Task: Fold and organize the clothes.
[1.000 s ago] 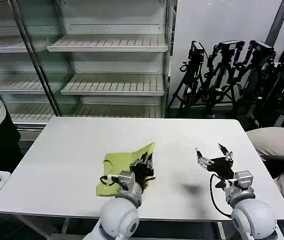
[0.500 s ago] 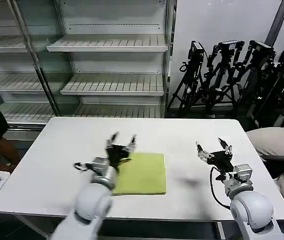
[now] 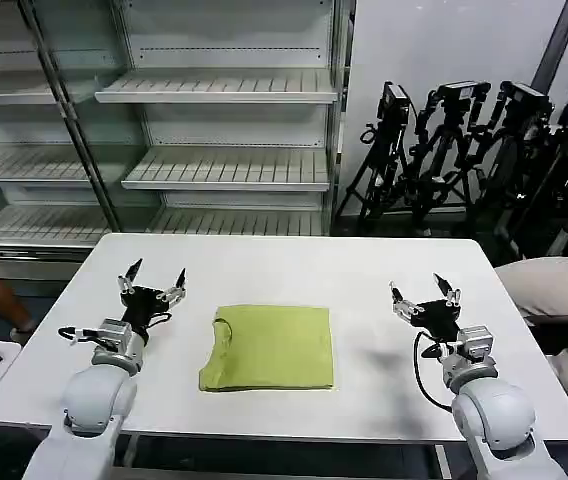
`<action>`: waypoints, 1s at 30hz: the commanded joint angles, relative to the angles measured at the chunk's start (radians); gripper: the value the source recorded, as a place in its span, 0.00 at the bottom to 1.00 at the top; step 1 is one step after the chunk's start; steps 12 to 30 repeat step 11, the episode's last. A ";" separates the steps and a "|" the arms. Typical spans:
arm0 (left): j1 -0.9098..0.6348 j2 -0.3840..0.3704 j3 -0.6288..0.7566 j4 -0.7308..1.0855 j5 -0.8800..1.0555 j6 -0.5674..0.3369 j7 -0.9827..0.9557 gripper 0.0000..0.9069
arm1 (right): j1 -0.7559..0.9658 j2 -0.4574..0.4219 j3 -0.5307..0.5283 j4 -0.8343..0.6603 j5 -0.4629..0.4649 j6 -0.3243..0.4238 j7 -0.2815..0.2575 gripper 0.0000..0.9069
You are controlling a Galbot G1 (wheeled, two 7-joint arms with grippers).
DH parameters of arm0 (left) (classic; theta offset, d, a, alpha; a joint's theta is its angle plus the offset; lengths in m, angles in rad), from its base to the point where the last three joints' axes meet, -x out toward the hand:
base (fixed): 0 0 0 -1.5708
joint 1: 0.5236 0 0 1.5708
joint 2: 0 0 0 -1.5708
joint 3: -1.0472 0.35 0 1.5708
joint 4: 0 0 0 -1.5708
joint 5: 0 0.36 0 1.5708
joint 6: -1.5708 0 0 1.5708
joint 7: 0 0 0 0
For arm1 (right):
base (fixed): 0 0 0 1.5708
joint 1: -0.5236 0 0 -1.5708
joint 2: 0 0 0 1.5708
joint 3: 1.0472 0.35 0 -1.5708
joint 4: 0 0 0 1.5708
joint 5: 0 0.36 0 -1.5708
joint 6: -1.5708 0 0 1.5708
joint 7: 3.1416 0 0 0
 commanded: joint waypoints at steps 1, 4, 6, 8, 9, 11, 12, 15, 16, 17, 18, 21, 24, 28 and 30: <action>-0.006 0.048 -0.085 0.060 0.036 -0.081 0.069 1.00 | 0.031 0.008 -0.017 -0.057 -0.091 0.070 -0.010 1.00; 0.005 0.052 -0.094 0.071 0.036 -0.102 0.068 1.00 | 0.030 0.015 -0.028 -0.066 -0.111 0.081 -0.013 1.00; 0.017 0.052 -0.099 0.070 0.035 -0.106 0.068 1.00 | 0.032 0.021 -0.035 -0.074 -0.148 0.094 -0.004 1.00; 0.029 0.052 -0.100 0.067 0.029 -0.119 0.069 1.00 | 0.039 0.027 -0.041 -0.087 -0.169 0.103 0.001 1.00; 0.032 0.051 -0.099 0.066 0.031 -0.125 0.068 1.00 | 0.040 0.028 -0.042 -0.089 -0.168 0.104 0.002 1.00; 0.037 0.050 -0.096 0.060 0.048 -0.130 0.068 1.00 | 0.045 0.032 -0.045 -0.092 -0.171 0.104 0.006 1.00; 0.037 0.050 -0.096 0.060 0.048 -0.130 0.068 1.00 | 0.045 0.032 -0.045 -0.092 -0.171 0.104 0.006 1.00; 0.037 0.050 -0.096 0.060 0.048 -0.130 0.068 1.00 | 0.045 0.032 -0.045 -0.092 -0.171 0.104 0.006 1.00; 0.037 0.050 -0.096 0.060 0.048 -0.130 0.068 1.00 | 0.045 0.032 -0.045 -0.092 -0.171 0.104 0.006 1.00; 0.037 0.050 -0.096 0.060 0.048 -0.130 0.068 1.00 | 0.045 0.032 -0.045 -0.092 -0.171 0.104 0.006 1.00; 0.037 0.050 -0.096 0.060 0.048 -0.130 0.068 1.00 | 0.045 0.032 -0.045 -0.092 -0.171 0.104 0.006 1.00; 0.037 0.050 -0.096 0.060 0.048 -0.130 0.068 1.00 | 0.045 0.032 -0.045 -0.092 -0.171 0.104 0.006 1.00; 0.037 0.050 -0.096 0.060 0.048 -0.130 0.068 1.00 | 0.045 0.032 -0.045 -0.092 -0.171 0.104 0.006 1.00; 0.037 0.050 -0.096 0.060 0.048 -0.130 0.068 1.00 | 0.045 0.032 -0.045 -0.092 -0.171 0.104 0.006 1.00; 0.037 0.050 -0.096 0.060 0.048 -0.130 0.068 1.00 | 0.045 0.032 -0.045 -0.092 -0.171 0.104 0.006 1.00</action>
